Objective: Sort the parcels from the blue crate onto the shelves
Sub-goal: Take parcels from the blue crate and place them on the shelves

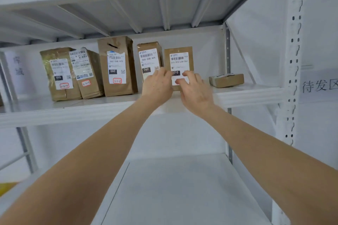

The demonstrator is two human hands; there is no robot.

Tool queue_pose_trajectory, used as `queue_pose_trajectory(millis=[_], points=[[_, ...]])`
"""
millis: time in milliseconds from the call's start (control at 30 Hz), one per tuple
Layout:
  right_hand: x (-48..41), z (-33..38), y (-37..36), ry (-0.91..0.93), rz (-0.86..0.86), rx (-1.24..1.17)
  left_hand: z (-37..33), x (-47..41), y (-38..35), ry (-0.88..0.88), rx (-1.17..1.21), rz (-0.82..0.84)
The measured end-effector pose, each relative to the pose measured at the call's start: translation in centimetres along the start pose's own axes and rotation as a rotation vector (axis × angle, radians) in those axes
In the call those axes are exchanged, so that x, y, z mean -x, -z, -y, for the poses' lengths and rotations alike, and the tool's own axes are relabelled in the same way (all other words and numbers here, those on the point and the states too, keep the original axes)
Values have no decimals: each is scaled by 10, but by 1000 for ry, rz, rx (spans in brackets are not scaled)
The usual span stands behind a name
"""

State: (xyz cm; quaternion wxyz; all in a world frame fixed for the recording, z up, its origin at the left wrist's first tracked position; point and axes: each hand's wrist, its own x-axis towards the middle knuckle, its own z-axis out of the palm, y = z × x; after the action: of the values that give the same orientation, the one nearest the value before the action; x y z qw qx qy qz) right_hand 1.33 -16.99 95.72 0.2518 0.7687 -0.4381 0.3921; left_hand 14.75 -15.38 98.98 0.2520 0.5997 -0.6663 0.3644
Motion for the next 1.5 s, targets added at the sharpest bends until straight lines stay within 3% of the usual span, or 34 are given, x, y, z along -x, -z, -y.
queue_pose_trajectory(millis=[133, 467, 600, 700, 933, 1167, 1300, 1500], points=[[44, 9, 0, 52, -58, -129, -15, 53, 2, 52, 61, 24], [177, 20, -42, 36, 177, -200, -53, 181, -41, 42, 92, 372], [244, 30, -68, -27, 330, -193, -65, 243, -75, 22, 167, 548], [304, 34, -82, -69, 565, -185, -78, 296, -105, 18, 261, 745], [445, 19, -120, -326, 1177, -142, -128, 428, -171, 53, 346, 1112], [587, -10, -184, -584, 1413, -251, -183, 538, -239, 130, 362, 1348], [667, -22, -229, -687, 1535, -297, -222, 604, -285, 263, 378, 1507], [779, -34, -301, -900, 1527, -451, -280, 704, -355, 434, 493, 1646]])
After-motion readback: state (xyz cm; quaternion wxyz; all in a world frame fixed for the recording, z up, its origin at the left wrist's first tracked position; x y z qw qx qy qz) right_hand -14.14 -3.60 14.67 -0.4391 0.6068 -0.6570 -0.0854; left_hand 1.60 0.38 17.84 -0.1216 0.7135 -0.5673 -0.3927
